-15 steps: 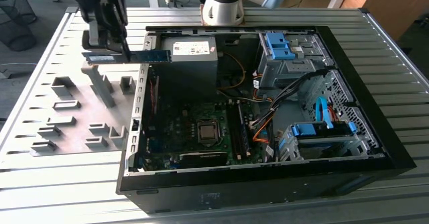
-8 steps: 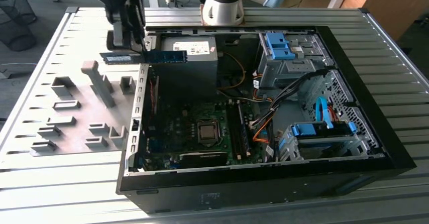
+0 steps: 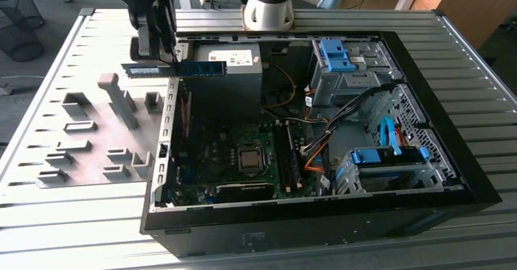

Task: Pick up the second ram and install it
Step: 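Pick up the second ram and move it above second insertion slot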

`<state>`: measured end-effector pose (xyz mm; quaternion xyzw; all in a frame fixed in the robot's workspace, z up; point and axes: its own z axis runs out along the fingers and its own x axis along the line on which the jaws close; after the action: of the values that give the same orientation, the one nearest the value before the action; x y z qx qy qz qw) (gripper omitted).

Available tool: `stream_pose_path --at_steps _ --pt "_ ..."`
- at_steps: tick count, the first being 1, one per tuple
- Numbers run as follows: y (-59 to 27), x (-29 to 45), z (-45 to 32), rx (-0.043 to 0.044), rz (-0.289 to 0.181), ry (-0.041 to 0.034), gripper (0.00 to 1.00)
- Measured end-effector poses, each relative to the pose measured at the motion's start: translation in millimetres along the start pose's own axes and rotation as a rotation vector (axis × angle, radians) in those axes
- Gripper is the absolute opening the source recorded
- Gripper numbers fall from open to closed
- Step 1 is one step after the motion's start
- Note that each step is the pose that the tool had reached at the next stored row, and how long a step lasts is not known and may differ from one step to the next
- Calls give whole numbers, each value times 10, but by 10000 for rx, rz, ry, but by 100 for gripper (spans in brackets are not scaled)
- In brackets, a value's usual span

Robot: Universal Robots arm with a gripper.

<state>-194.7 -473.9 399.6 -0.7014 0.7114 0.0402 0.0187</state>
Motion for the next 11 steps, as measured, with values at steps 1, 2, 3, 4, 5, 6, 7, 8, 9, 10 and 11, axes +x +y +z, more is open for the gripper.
stream_pose_path --at_steps 1,2,3,4,5,6,7,8,9,10,11 --pt "-1 0 0 -1 0 1 14" --pt "-1 0 0 0 0 1 14" --pt "-2 0 0 0 0 0 14" --pt "-3 0 0 0 0 0 14" --pt "-3 0 0 0 0 1 14" --pt "-4 0 1 0 0 0 14" --pt "-5 0 1 0 1 0 14" --pt "-6 0 1 0 0 1 14" --pt "-10 0 1 -1 -1 1 14" --pt "-18 -1 1 -1 -1 1 14" --pt "-31 -1 0 -1 0 1 14"
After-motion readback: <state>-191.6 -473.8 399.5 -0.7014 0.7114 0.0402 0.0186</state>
